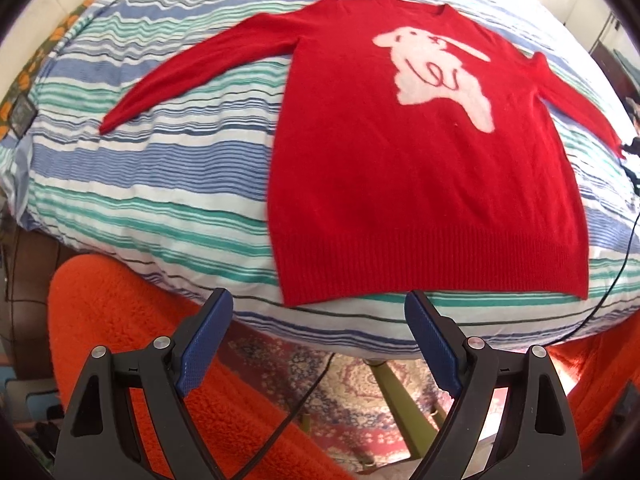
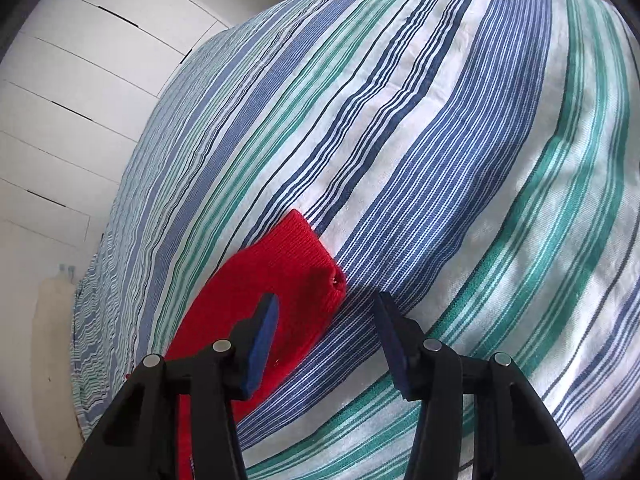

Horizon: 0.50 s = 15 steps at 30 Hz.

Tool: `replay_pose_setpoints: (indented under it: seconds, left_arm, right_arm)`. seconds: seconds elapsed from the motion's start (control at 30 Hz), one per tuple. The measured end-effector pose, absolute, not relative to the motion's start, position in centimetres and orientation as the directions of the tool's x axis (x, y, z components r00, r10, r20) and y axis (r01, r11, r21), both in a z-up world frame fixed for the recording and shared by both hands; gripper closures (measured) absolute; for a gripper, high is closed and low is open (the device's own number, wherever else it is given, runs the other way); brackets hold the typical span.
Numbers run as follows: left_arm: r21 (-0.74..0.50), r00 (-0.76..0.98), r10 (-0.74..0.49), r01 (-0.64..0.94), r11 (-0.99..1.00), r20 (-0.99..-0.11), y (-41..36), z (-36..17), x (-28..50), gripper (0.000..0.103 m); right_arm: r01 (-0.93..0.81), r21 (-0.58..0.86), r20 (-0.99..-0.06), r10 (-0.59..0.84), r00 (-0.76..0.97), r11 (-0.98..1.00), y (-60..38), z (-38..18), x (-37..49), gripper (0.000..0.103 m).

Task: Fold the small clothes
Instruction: 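Lay the sleeve flat and open the right gripper, withdrawing it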

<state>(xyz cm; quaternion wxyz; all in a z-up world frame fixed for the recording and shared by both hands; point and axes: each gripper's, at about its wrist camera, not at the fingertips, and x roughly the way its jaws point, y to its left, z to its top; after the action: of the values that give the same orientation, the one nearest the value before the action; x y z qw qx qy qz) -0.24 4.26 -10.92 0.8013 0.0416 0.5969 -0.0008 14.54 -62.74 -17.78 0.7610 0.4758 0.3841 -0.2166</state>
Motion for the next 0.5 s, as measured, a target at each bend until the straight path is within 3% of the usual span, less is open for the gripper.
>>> replay_pose_setpoints:
  seconds: [0.03,0.13,0.3,0.5]
  left_arm:
    - [0.067,0.289,0.049,0.054,0.996,-0.956,4.1,-10.9,-0.2,0.014]
    - [0.078,0.307,0.056,0.061,0.995,-0.95,3.7,-10.6,-0.4,0.014]
    - [0.075,0.296,0.055,0.057,0.996,-0.954,3.9,-11.3,-0.3,0.014]
    - [0.075,0.307,0.05,0.07,0.995,-0.95,3.8,-11.4,-0.1,0.014]
  right_arm:
    - [0.695,0.56,-0.792,0.046,0.609,0.451,-63.0,-18.2,14.8,0.058]
    - [0.683,0.579,-0.782,0.065,0.62,0.446,-63.8,-18.9,14.8,0.099]
    - [0.723,0.494,-0.799,-0.076,0.597,0.483,-62.5,-16.2,10.2,0.099]
    - [0.758,0.385,-0.843,-0.134,0.521,0.526,-60.6,-17.7,9.7,0.099]
